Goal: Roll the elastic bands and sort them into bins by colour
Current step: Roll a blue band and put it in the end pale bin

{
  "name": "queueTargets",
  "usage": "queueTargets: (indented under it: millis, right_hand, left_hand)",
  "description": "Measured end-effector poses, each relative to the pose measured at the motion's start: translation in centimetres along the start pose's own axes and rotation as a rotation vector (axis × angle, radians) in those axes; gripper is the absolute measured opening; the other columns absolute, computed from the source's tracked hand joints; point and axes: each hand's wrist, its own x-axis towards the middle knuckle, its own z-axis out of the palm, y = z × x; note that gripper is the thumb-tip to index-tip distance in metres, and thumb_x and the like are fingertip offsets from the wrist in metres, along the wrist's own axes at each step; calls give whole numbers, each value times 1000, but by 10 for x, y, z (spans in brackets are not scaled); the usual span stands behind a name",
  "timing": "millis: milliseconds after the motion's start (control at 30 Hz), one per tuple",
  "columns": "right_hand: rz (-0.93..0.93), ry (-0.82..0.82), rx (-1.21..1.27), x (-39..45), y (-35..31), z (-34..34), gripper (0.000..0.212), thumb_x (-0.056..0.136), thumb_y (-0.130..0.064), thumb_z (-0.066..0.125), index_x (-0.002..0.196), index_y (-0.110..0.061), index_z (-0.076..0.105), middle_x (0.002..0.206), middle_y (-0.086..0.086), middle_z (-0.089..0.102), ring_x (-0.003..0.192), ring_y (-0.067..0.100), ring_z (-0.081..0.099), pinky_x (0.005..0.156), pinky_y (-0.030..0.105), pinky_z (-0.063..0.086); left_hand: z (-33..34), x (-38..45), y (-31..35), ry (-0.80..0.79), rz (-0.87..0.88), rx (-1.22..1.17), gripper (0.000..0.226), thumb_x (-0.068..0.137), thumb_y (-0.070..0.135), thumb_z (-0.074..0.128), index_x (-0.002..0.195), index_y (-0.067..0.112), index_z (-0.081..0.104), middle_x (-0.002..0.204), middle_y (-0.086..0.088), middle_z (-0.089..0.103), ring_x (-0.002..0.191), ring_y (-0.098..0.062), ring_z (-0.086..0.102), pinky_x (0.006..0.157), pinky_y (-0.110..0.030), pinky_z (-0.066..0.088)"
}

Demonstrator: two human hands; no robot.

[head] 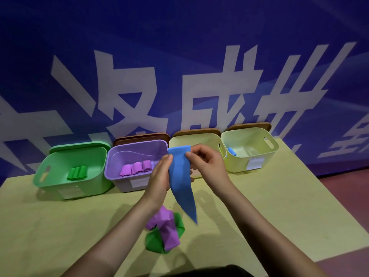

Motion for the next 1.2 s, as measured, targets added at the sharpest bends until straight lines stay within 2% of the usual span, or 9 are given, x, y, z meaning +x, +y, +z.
queueTargets:
  millis: [67,300,400,500,667,833,1067,1133,1200]
  right_hand:
    - [-1,26,-11,1,1,-3,21,89,1,60,71,-10,57,57,-12,54,54,3,49,57,17,42]
    - [-21,139,-8,-2,9,-8,21,88,2,61,81,-18,65,66,-10,60,60,4,54,60,18,46]
    - [-27,161,-25,-4,11,-10,26,88,1,61,86,-24,68,73,-11,67,69,8,60,66,26,52]
    - [-139,105,-160,-6,14,-14,25,88,-3,60,91,-25,71,86,-8,69,80,14,64,72,33,55]
    - [-333,-1,-338,-7,9,-26,19,85,-6,57,93,-12,74,83,-3,64,75,15,60,67,31,51]
    - [-408,-142,-441,-7,11,-34,23,85,3,58,95,-10,74,85,-2,62,76,12,58,68,23,47]
    - [-430,-163,-471,-7,19,-33,23,85,4,58,95,-10,75,87,1,61,78,14,60,70,28,50]
    - [-440,-152,-470,-8,19,-33,24,85,4,58,95,-9,74,87,0,61,79,14,61,71,29,50]
    - [-435,-144,-458,-8,19,-31,23,86,2,55,94,-8,74,87,-1,61,80,13,60,71,28,50]
  left_hand:
    - [3,-1,-3,-14,-10,8,29,101,25,37,114,8,56,89,-14,72,73,-26,69,65,-38,57]
    - [10,-1,-9,-11,-18,64,24,101,22,40,100,13,62,77,-9,73,68,-26,69,75,-44,56]
    - [9,-2,-12,-15,-76,42,22,101,22,42,99,11,61,72,-8,71,66,-25,69,63,-37,58]
    - [8,-2,-14,0,-103,14,21,101,23,42,100,14,61,72,-6,71,65,-22,69,57,-34,57]
    - [8,-4,-12,-21,-95,-43,26,102,23,38,103,11,62,71,-4,70,60,-18,66,51,-31,53]
    - [9,-6,-11,-24,-164,-137,35,101,34,36,112,13,62,88,-10,71,64,-19,66,51,-33,54]
    - [6,-4,-10,-39,-133,-110,53,81,51,50,111,9,62,100,-18,71,73,-27,67,62,-40,57]
    - [5,-4,-11,-6,-88,-40,33,86,39,55,103,12,66,97,-17,71,75,-29,68,73,-48,58]
    - [3,-2,-15,34,-43,38,19,94,27,54,96,19,71,99,-16,71,89,-35,66,90,-55,50]
